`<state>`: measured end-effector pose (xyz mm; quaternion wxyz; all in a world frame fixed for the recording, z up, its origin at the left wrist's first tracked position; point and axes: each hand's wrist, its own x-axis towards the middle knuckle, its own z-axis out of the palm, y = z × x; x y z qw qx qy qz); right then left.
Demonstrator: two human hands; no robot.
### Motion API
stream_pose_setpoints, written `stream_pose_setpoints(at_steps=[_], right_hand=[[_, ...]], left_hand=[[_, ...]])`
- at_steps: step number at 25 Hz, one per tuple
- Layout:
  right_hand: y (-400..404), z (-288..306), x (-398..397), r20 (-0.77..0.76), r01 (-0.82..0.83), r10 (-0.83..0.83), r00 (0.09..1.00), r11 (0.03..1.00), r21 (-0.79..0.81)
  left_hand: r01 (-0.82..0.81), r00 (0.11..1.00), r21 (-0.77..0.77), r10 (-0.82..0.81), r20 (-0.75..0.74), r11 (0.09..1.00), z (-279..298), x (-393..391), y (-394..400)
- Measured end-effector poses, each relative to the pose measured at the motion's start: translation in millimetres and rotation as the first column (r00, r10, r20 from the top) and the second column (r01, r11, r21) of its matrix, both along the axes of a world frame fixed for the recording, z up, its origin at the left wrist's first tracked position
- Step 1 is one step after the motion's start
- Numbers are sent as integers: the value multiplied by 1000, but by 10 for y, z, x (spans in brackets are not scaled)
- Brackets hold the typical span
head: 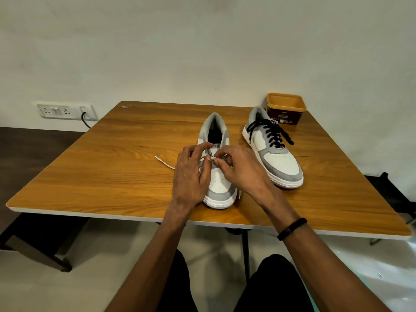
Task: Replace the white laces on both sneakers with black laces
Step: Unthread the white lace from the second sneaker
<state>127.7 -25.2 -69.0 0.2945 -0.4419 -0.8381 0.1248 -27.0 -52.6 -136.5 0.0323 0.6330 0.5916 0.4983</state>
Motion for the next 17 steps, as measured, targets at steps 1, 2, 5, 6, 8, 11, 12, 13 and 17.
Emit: stream_pose_setpoints(at_steps=[1,2,5,6,8,11,12,13,17], right_hand=[[11,-21,9,-18,5,-4,1000,999,33],[20,-32,16,-34,13,-11,999,998,57],[16,-34,59,-135,19,-14,991,999,36],[13,-22,85,-219,8,-9,976,1000,-8],[-18,30,113,-441,-36,-18,897,993,-113],[-40,137,110,-768,-176,-53,638,961,-212],[-49,176,103,-843,-237,-73,533,944,-232],[-52,207,99,-895,-292,-100,434,925,-245],[21,262,164,-927,-324,-161,339,905,-275]], left_hand=[[-2,1000,0,2,0,1000,2,0,-1],[-4,1000,1,4,-2,1000,4,1,-2],[-5,1000,2,5,-11,1000,1,0,-6],[-7,1000,0,7,-12,1000,-4,1,-4],[-17,1000,-3,17,-10,1000,-9,-3,2],[-21,1000,-13,21,-10,1000,-11,-7,12],[-22,1000,-14,22,-12,1000,-12,-8,11],[-23,1000,-15,23,-13,1000,-12,-8,10],[-29,999,-22,29,-19,999,-13,-10,7]])
